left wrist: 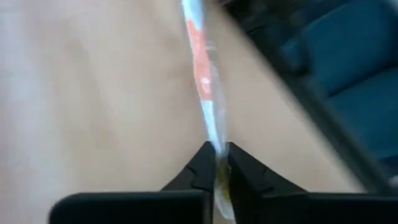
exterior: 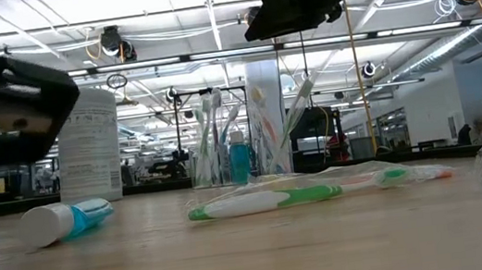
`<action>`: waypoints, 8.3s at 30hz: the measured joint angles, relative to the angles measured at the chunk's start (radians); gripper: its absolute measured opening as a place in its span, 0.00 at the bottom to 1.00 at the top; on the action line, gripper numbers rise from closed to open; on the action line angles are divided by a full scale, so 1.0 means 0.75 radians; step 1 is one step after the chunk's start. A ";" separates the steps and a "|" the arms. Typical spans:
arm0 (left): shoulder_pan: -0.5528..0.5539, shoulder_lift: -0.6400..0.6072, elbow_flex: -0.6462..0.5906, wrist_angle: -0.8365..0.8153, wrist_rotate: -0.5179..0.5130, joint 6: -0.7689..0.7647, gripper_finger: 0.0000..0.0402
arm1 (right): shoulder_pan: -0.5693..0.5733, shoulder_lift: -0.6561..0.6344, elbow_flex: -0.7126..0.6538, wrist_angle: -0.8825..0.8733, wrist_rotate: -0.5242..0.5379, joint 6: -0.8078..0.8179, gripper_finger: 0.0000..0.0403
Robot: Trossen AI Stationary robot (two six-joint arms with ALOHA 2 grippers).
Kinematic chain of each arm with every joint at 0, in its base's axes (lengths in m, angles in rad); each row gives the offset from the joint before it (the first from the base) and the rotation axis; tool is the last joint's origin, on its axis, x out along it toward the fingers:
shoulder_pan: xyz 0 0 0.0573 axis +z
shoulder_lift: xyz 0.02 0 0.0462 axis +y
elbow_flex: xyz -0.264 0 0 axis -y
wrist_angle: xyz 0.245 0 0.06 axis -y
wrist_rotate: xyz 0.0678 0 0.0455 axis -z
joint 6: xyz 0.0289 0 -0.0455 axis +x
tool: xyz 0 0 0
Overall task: Pick & Place toothbrushing station
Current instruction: Put the orange toothbrush into the transparent organizer, then put the mouthwash into the transparent organizer
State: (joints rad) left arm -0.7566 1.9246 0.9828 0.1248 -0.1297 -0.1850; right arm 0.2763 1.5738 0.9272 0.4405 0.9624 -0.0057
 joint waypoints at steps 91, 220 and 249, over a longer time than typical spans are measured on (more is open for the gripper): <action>1.226 -0.423 0.001 -0.237 -0.728 2.281 0.05 | -0.020 0.001 0.000 0.086 0.001 -0.368 0.36; 0.460 -0.703 -0.181 -0.659 0.343 0.724 0.38 | -0.055 0.001 0.000 0.064 -0.138 -0.428 0.35; 0.348 -0.263 -0.061 -0.678 0.207 1.345 0.38 | -0.054 0.001 0.000 0.024 -0.138 -0.392 0.35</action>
State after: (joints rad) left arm -0.4956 1.7274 0.9367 -0.3839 0.0253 0.8238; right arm 0.2356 1.5742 0.9272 0.4587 0.8585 -0.3000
